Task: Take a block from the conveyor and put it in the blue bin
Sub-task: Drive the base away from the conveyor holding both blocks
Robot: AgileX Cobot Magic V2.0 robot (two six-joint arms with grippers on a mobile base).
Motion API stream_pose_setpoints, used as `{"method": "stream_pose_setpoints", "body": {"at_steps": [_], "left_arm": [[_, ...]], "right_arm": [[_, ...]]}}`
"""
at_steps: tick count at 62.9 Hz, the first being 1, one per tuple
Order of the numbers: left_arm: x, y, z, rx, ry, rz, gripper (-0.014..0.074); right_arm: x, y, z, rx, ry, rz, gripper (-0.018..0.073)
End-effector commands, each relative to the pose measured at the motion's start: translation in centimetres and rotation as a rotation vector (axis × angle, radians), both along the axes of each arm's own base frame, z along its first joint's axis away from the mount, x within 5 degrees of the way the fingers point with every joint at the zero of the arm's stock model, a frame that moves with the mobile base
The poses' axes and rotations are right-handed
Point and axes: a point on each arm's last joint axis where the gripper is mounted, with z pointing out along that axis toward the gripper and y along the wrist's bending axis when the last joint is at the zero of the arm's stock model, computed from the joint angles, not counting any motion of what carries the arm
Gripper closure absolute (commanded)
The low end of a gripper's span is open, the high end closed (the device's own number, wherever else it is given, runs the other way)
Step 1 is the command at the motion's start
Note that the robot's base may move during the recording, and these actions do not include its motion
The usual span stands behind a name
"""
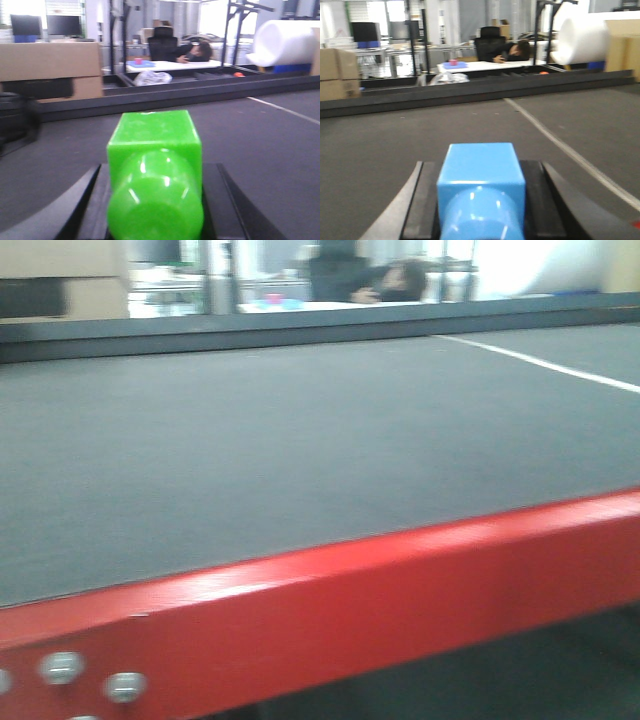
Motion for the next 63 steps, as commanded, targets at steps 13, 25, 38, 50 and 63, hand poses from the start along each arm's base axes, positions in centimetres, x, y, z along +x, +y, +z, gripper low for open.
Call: {"method": "stream_pose_setpoints", "body": {"at_steps": [13, 25, 38, 50, 63], "left_arm": [[-0.03, -0.01, 0.1, 0.001, -0.014, -0.001, 0.0708], [-0.03, -0.01, 0.1, 0.001, -0.014, -0.001, 0.0708], [-0.03, -0.01, 0.1, 0.001, -0.014, -0.001, 0.0708], [-0.03, -0.01, 0.1, 0.001, -0.014, -0.001, 0.0708], [-0.03, -0.01, 0.1, 0.001, -0.014, -0.001, 0.0708]], "right_arm": [[-0.13, -0.04, 0.2, -0.006, -0.019, -0.003, 0.0721], [-0.13, -0.04, 0.2, -0.006, -0.019, -0.003, 0.0721], [-0.13, -0.04, 0.2, -0.006, -0.019, -0.003, 0.0721], [-0.13, -0.04, 0.2, -0.006, -0.019, -0.003, 0.0721], [-0.13, -0.04, 0.2, -0.006, -0.019, -0.003, 0.0721]]}}
